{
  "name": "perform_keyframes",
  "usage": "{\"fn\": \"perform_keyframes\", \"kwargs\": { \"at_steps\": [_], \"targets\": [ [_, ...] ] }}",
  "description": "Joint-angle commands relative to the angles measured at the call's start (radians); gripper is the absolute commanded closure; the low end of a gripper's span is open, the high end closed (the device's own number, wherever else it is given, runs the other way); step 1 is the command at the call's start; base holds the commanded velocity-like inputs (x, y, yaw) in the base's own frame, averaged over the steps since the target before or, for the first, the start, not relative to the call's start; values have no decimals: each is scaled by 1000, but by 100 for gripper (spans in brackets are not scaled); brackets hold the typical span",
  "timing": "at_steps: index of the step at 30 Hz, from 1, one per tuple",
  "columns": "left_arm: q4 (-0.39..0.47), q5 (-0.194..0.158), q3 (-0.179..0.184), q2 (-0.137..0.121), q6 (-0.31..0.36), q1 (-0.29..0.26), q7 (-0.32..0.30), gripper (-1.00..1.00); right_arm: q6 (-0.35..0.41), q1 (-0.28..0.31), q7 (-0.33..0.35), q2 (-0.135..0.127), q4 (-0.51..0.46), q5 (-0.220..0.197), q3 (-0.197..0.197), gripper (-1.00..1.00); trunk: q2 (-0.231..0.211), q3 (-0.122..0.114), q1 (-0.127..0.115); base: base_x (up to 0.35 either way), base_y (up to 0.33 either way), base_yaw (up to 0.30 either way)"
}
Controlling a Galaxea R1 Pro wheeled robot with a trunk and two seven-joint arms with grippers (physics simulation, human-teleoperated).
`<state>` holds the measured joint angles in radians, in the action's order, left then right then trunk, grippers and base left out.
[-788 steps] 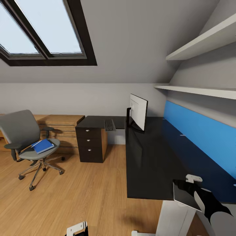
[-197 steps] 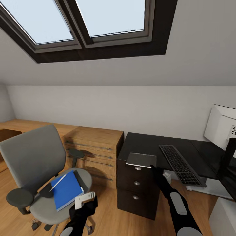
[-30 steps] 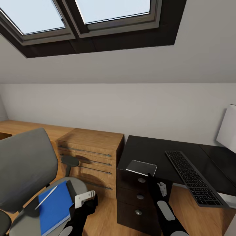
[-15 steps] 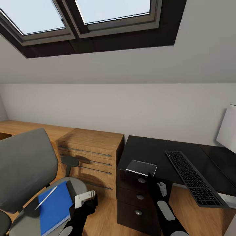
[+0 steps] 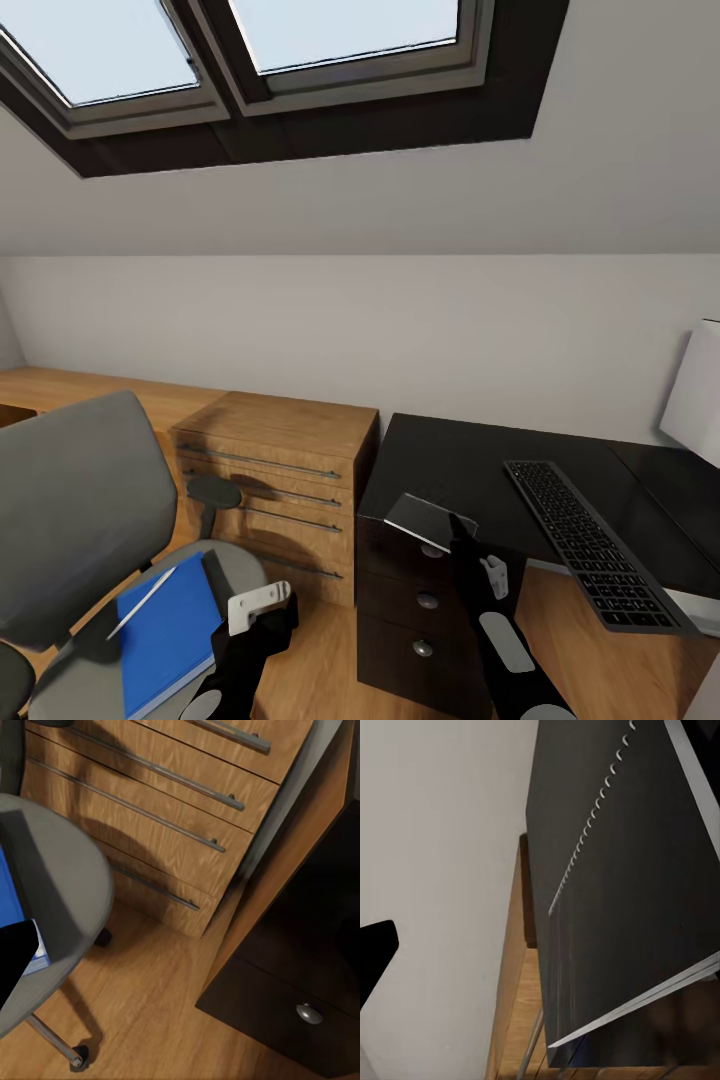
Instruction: In the bedroom, organize the workspace by keeping the computer under the desk, ensuring the monitor is on the desk, placing the keyboard on the desk next to the monitor, placing the mouse on the desk next to the keyboard, moving the folder from the swivel chair onto the desk next to the mouse, stacking the notebook on top of the folder with the pen on top of the notebook, and positioning the swivel chair next to the desk.
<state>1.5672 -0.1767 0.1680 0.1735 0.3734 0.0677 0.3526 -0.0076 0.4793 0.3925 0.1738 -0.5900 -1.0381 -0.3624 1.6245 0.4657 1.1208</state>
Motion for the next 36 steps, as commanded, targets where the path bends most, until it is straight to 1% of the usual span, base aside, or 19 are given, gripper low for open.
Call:
{"fn": "perform_keyframes", "kwargs": {
  "at_steps": [1, 4, 8, 30, 36],
  "targets": [
    [1, -10, 1, 0, 2, 0, 8, -100, 1, 1, 6, 1, 1, -9, -3, -100, 1, 1, 0, 0, 0, 0],
    [1, -10, 1, 0, 2, 0, 8, -100, 1, 1, 6, 1, 1, -9, -3, -100, 1, 1, 0, -10, 0, 0],
    [1, -10, 1, 0, 2, 0, 8, -100, 1, 1, 6, 1, 1, -10, -3, -100, 1, 1, 0, -163, 0, 0],
    [1, -12, 1, 0, 4, 0, 8, -100, 1, 1, 6, 1, 1, -9, -3, -100, 1, 1, 0, -321, -10, 0],
    [1, -12, 0, -1, 3, 0, 8, -100, 0, 1, 5, 1, 3, -7, 2, -100, 1, 1, 0, -135, -33, 0]
  ]
}}
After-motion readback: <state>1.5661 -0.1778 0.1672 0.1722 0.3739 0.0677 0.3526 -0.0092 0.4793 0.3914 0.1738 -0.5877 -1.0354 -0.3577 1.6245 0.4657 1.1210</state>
